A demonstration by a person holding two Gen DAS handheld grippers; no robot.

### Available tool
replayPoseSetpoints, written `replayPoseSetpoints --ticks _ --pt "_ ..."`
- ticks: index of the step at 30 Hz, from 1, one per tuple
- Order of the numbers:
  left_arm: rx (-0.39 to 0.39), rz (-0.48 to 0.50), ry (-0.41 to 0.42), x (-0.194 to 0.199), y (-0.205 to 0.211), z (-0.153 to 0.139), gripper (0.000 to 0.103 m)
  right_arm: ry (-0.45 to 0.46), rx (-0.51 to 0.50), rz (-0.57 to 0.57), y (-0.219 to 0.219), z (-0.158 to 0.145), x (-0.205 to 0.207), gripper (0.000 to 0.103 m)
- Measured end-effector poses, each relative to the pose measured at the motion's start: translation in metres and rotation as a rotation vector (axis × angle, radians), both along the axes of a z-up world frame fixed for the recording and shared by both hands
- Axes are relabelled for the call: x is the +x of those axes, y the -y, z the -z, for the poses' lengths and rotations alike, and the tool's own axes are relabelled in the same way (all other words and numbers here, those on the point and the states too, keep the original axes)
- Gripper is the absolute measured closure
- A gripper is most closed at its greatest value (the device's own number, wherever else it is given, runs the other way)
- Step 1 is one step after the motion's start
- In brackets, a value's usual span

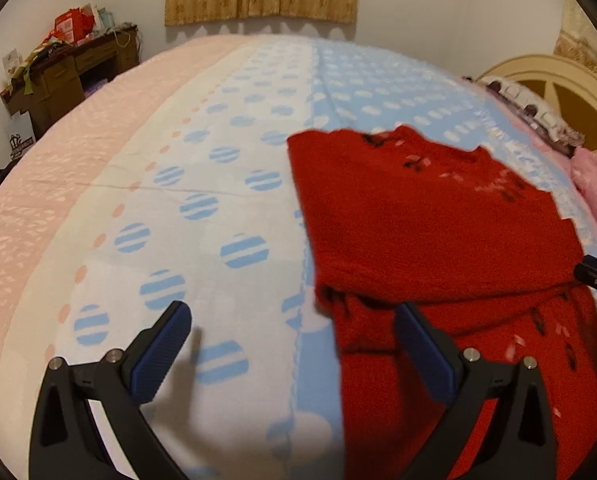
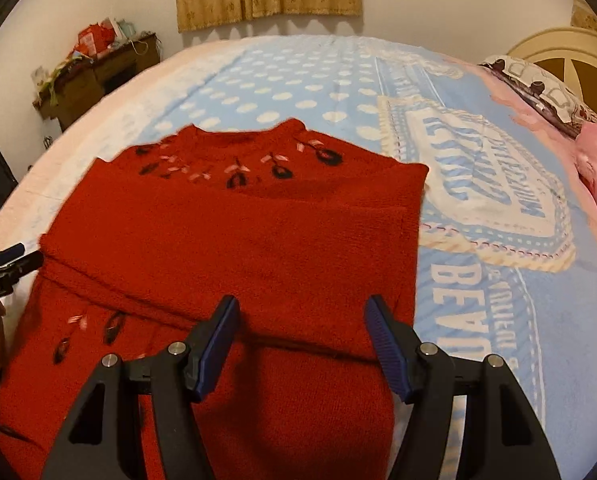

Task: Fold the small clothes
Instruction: 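Fold the side edge inward over the body with the right tool and release, then move both tools to the sweater's hem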

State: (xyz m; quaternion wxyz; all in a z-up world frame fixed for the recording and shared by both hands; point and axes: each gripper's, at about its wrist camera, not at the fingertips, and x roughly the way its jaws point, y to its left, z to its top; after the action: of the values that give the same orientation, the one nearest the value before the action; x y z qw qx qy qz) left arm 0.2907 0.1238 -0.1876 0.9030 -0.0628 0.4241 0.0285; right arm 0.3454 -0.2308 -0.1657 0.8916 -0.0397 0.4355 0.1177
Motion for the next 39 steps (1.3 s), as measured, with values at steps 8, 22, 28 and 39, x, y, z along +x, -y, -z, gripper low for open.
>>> replayPoseSetpoints --ticks 8,22,28,39 --pt "0.014 0.018 0.059 -0.036 0.009 -0.016 0.0 -0.037 -0.022 -0.025 -0.011 0.005 -0.029 0.034" --pt "-0.006 0.062 0.169 -0.093 0.025 -0.047 0.0 -0.001 -0.012 -0.071 -0.026 -0.001 -0.093 0.034" --pt "-0.004 0.083 0.198 -0.127 0.029 -0.058 0.0 0.016 0.001 -0.082 -0.025 -0.006 -0.124 0.033" --pt "0.045 0.111 0.208 -0.193 0.021 -0.065 0.0 0.036 -0.024 -0.14 -0.022 -0.011 -0.186 0.033"
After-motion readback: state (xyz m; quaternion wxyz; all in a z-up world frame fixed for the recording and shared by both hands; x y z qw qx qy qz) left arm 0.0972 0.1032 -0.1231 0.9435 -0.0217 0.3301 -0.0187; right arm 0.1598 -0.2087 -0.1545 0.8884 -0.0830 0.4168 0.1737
